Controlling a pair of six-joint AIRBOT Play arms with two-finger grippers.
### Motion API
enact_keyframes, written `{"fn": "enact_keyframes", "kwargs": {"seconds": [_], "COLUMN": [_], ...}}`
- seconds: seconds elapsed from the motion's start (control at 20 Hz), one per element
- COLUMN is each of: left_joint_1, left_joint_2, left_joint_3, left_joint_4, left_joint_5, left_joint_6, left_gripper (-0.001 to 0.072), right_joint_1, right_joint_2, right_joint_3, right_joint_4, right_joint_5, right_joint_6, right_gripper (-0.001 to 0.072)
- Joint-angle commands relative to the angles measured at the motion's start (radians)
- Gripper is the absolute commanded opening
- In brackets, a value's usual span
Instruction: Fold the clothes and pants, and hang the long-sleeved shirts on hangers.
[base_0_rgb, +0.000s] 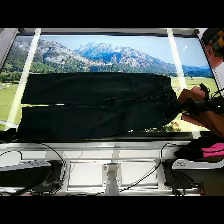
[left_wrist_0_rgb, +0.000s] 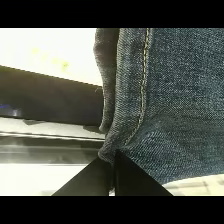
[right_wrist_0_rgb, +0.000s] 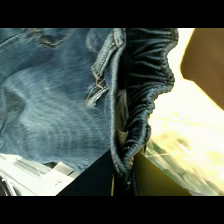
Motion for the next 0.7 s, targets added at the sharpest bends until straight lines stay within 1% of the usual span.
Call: {"fn": "enact_keyframes", "kwargs": {"seconds": [0.0, 0.1, 0.15, 0.2, 0.3, 0.4, 0.45, 0.55, 0.65], "left_joint_1": [0.000, 0.000, 0.000, 0.000, -0.001, -0.001, -0.001, -0.007, -0.031], "left_joint_2": [0.005, 0.005, 0.005, 0.005, 0.005, 0.005, 0.005, 0.005, 0.005], "left_joint_3": [0.105, 0.157, 0.171, 0.178, 0.178, 0.178, 0.178, 0.178, 0.178], "left_joint_4": [-0.224, -0.396, -0.487, -0.588, -0.735, -0.778, -0.776, -0.777, -0.777], "left_joint_5": [-0.180, -0.214, -0.212, -0.185, -0.115, -0.066, -0.044, 0.013, 0.092], "left_joint_6": [0.000, -0.004, -0.023, -0.048, -0.140, -0.224, -0.255, -0.320, -0.385], "left_gripper": [0.0034, 0.0034, 0.0034, 0.0034, 0.0035, 0.0035, 0.0035, 0.0034, 0.0035], "right_joint_1": [-0.001, 0.000, -0.001, -0.001, -0.001, -0.001, -0.001, 0.000, 0.012], "right_joint_2": [0.038, 0.052, 0.053, 0.053, 0.052, 0.052, 0.051, 0.040, 0.030], "right_joint_3": [0.037, 0.081, 0.098, 0.109, 0.112, 0.112, 0.112, 0.112, 0.112], "right_joint_4": [0.034, 0.067, 0.098, 0.138, 0.222, 0.312, 0.360, 0.463, 0.513], "right_joint_5": [0.080, 0.132, 0.156, 0.166, 0.136, 0.062, 0.005, -0.150, -0.311], "right_joint_6": [-0.001, 0.014, 0.024, 0.024, 0.023, 0.038, 0.063, 0.166, 0.281], "right_gripper": [0.0044, 0.0043, 0.0043, 0.0043, 0.0043, 0.0042, 0.0042, 0.0042, 0.0042]}}
